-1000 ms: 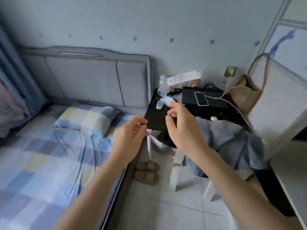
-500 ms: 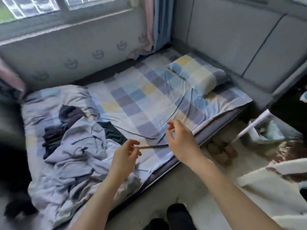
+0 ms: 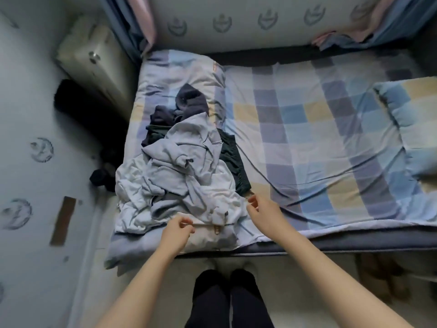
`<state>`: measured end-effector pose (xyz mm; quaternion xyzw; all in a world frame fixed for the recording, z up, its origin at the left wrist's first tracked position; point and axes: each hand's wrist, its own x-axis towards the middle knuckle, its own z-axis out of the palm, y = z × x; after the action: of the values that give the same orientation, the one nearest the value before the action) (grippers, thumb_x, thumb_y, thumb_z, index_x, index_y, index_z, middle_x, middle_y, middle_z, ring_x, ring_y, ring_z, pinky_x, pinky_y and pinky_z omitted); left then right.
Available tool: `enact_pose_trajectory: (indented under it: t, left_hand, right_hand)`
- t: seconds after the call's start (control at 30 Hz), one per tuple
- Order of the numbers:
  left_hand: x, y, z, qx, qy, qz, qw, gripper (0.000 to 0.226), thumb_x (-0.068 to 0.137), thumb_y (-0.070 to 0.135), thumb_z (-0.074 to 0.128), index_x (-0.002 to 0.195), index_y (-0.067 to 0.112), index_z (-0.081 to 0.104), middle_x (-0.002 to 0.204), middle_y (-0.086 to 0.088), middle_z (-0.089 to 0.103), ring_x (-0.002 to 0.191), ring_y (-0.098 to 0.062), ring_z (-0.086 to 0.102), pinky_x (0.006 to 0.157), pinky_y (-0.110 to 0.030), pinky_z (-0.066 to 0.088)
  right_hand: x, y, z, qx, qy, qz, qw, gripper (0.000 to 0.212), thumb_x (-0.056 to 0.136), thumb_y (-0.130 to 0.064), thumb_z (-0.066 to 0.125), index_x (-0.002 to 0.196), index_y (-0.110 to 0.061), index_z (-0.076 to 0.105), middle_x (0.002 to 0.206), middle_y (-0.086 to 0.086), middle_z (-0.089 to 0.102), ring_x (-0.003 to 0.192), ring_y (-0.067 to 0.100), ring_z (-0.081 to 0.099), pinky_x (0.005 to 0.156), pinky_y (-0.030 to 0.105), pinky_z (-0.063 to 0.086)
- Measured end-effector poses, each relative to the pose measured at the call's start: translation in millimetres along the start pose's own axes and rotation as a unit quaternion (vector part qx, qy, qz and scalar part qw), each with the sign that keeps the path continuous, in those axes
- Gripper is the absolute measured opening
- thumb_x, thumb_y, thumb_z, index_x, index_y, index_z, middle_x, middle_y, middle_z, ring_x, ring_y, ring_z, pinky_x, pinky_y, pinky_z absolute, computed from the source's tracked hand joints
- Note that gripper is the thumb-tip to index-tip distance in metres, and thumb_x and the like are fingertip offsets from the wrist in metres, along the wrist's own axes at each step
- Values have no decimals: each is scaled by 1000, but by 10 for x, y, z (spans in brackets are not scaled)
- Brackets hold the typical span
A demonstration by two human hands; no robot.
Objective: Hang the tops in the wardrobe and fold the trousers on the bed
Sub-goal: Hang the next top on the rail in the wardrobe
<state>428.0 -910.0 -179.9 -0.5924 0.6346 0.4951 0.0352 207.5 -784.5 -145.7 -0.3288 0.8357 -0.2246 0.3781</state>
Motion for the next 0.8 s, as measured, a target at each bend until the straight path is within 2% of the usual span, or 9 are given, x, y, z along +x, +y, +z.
enact_pose_trajectory:
  t: [0.1,0.23,0.4,0.43,0.47,0.53,0.63,0.7,0.8]
  left_hand:
    - [433,-271,-24,32,-14,-47,998,11,84,6,60,89,15,63,87,-10,69,92,-32,65,85,-39,51]
    - [1038,-490,71,83,-55,-78,992,21,84,10,64,105,9,64,101,-10,67,95,-26,63,83,-30,47]
    - [1867,-678,244,21,-73,-133,988,30,86,15,63,114,11,56,119,-9,61,101,-21,57,82,-28,42]
    - [2021,-698,255,-6,-64,-151,986,32,86,15,63,117,11,54,123,-9,58,104,-22,55,85,-30,43]
    - [2202,-753,253,-22,-52,-166,984,37,87,15,63,122,10,52,128,-10,55,109,-23,53,90,-33,44]
    - [2461,-834,204,8,-12,-170,985,47,87,16,62,131,7,47,136,-13,49,120,-30,50,101,-39,43]
    - [2798,-1039,89,153,60,-145,976,57,85,20,62,136,10,40,145,-15,36,129,-37,39,106,-44,37]
    - [2939,-1168,-20,206,103,-149,962,64,82,23,67,136,13,34,148,-12,26,132,-38,31,105,-48,35]
    - [3107,-1437,-181,203,74,-195,957,90,77,24,78,144,14,19,150,-14,20,135,-38,30,108,-48,31]
  right_hand:
    - [415,51,295,-11,-49,21,999,20,95,-28,47,108,-14,53,104,6,60,91,21,54,72,31,40]
    - [958,141,776,-22,-94,71,993,18,94,-28,49,102,-12,52,97,6,58,88,24,51,68,32,36]
    - [1679,317,1513,-24,-128,133,983,23,94,-34,52,85,-12,48,83,5,52,88,24,50,68,31,33]
    - [1811,344,1642,-31,-138,138,980,25,94,-35,52,90,-11,51,88,8,56,94,27,53,73,32,36]
    - [1968,371,1799,-39,-145,146,978,33,94,-38,52,103,-6,55,102,13,60,105,30,54,81,34,39]
    - [2205,377,2008,-63,-149,158,974,58,94,-43,52,129,2,46,131,19,53,123,34,48,98,38,39]
    - [2561,356,2328,-74,-139,148,976,75,91,-49,53,141,3,31,142,21,43,131,36,40,105,41,32]
    - [2706,322,2488,-67,-143,135,978,88,88,-51,58,149,-3,16,150,18,32,137,36,31,108,43,26]
    - [2761,280,2679,-38,-176,163,970,100,85,-41,65,152,-19,-6,155,9,23,138,37,28,108,50,24]
